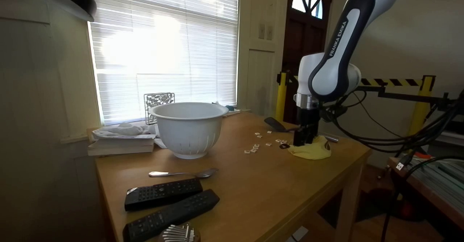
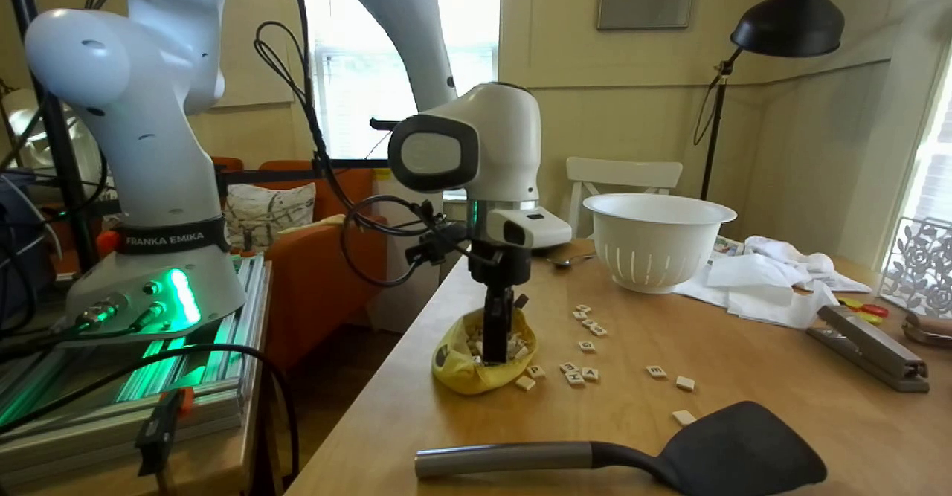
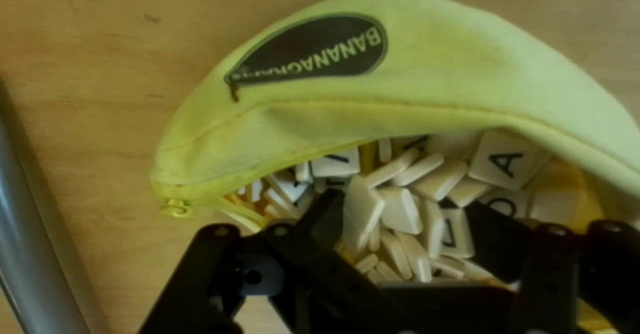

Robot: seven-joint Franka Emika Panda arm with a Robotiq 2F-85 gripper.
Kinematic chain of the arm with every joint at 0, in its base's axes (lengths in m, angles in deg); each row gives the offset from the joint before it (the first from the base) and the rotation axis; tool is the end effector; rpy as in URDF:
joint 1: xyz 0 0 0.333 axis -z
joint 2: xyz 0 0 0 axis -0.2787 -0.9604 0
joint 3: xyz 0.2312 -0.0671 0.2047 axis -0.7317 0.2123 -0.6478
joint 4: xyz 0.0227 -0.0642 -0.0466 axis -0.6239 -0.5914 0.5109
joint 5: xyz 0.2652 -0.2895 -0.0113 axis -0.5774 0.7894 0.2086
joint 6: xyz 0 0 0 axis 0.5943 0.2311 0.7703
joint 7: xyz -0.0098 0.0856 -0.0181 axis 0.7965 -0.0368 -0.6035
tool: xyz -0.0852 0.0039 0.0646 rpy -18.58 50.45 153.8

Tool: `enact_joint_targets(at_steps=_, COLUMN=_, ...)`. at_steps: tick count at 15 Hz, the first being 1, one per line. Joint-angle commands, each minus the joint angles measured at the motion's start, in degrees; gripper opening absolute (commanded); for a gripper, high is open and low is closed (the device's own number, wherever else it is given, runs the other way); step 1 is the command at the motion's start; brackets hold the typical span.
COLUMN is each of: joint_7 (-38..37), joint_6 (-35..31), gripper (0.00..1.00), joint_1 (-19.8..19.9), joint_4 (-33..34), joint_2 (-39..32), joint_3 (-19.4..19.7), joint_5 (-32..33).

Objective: Remove the objects from the bag then move the bag forward

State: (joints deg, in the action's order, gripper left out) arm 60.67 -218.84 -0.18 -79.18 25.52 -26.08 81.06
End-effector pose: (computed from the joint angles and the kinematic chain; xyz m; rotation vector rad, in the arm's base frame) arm 0.3896 -0.2603 0.1367 2.9135 -0.8511 -0.0032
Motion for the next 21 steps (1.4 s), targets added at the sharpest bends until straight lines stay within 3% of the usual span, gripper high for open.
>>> enact_joint_targets(at_steps=1, joint_7=-0.4, joint_6=3.1, gripper=0.23, joint_1=-1.3, joint_4=0.2, joint_2=1.3, joint_3=2.2, joint_5=2.3)
enact_joint_targets(at_steps=4, joint_7=-0.2, joint_6=5.4, gripper=0.03, joint_1=-1.7, joint_4=-0.3, joint_2=3.8, joint_3=2.5, joint_5=2.9)
enact_joint_targets(at_steps=6, joint_7=-0.3, joint_6=6.9, gripper=0.05, joint_1=-1.9, joint_4=-0.4, joint_2=5.6, joint_3=2.1, joint_5=2.9)
enact_joint_targets(at_steps=7, joint_7=-0.7, joint_6=7.6, gripper=0.0, joint_1=-2.3, joint_4=-0.3, joint_2=6.3, joint_3=2.3, joint_5=3.1)
enact_joint_targets(at_steps=11, joint_7=-1.8, joint_6=10.4, gripper=0.04, joint_1=-3.2, joint_4=1.3, joint_2=7.9, joint_3=1.8, joint_5=2.8)
enact_joint_targets(at_steps=21, joint_7=-4.6, joint_6=22.5, gripper=0.04, joint_1=-2.5, joint_4=12.0, joint_2=7.0, joint_3=0.0, joint_5=1.0)
